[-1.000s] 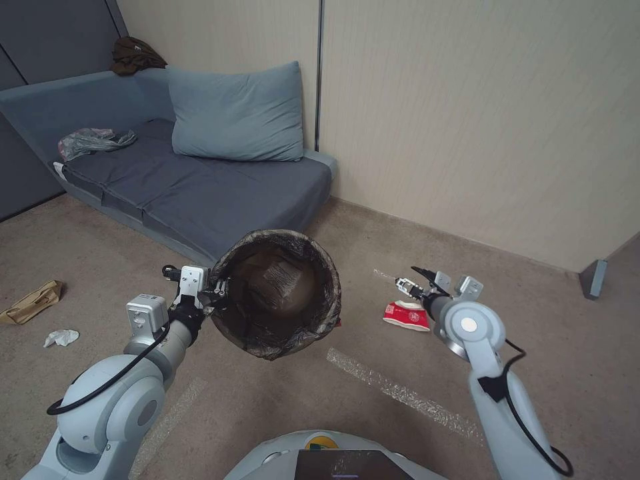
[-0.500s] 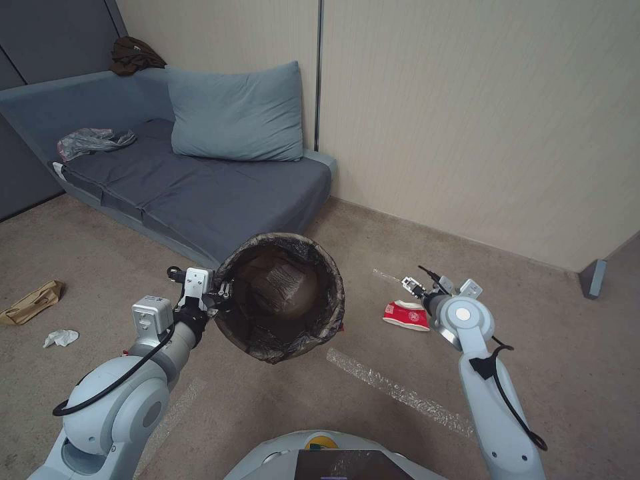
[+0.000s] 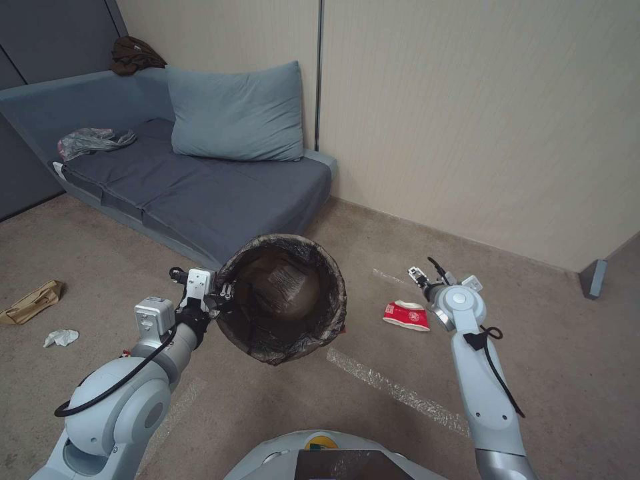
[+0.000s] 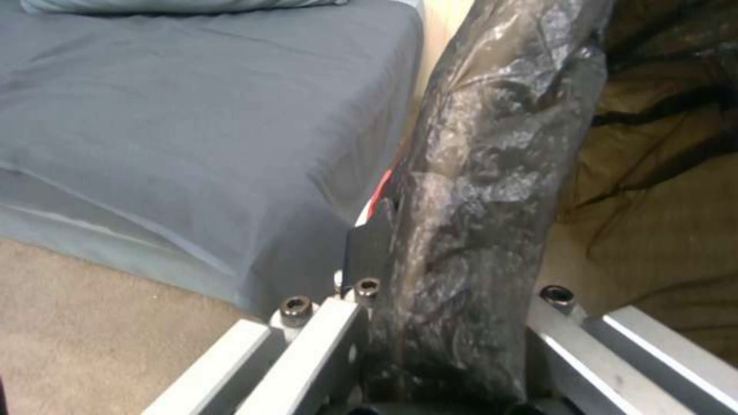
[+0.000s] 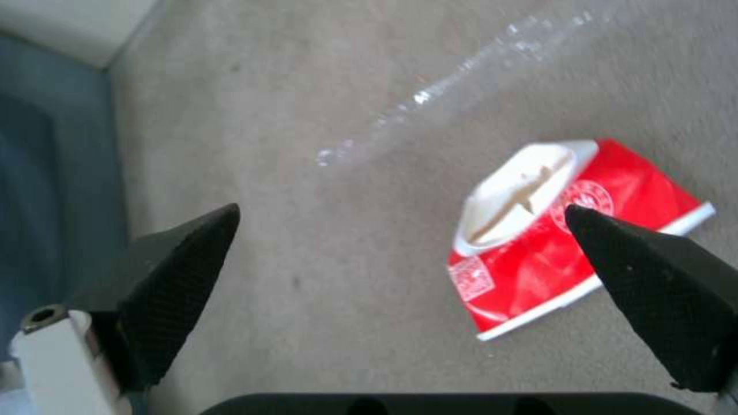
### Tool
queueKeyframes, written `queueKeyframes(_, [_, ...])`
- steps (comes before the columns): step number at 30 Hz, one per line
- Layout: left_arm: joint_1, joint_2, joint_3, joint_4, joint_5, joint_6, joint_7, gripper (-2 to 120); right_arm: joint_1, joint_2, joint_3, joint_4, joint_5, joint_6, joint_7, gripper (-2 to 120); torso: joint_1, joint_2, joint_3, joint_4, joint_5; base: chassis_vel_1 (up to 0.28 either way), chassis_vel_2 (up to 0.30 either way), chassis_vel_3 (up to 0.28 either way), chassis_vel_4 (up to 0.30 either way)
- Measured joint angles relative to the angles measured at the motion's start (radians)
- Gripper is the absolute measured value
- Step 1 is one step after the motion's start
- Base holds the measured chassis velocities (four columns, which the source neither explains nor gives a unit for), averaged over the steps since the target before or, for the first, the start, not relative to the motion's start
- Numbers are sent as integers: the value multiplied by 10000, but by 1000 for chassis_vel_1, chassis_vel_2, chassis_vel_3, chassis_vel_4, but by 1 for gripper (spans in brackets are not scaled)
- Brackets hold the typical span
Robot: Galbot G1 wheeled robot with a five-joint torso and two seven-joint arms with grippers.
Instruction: Pick up the trash bin, then pick up the garbage from the floor and place it into the trash bin.
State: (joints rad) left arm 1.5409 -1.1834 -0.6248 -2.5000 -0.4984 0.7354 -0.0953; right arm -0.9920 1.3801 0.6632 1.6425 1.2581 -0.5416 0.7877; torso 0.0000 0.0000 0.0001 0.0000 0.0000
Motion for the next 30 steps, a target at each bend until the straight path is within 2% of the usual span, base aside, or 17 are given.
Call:
queueKeyframes(4, [2, 0, -7, 0, 2, 0, 2, 0, 153, 54, 102, -365, 35, 156, -67, 100, 0, 0, 0, 0, -2, 0, 0, 0, 0])
queueKeyframes(10, [27, -18, 1, 0, 69, 0, 20, 0, 336, 134, 389, -1673, 69, 657, -536, 100, 0, 0, 0, -1, 0, 0, 0, 0, 0])
queueKeyframes(22, [55, -50, 118, 0, 209, 0, 71, 0, 462, 29, 1090, -2707, 99, 1076, -1030, 100, 0, 0, -1, 0, 0, 0, 0, 0, 0])
queueKeyframes(30, [65, -8, 92, 1, 237, 0, 105, 0, 1085, 155, 1284, -4842, -31, 1621, -1568, 100, 0, 0, -1, 1, 0, 0, 0, 0, 0])
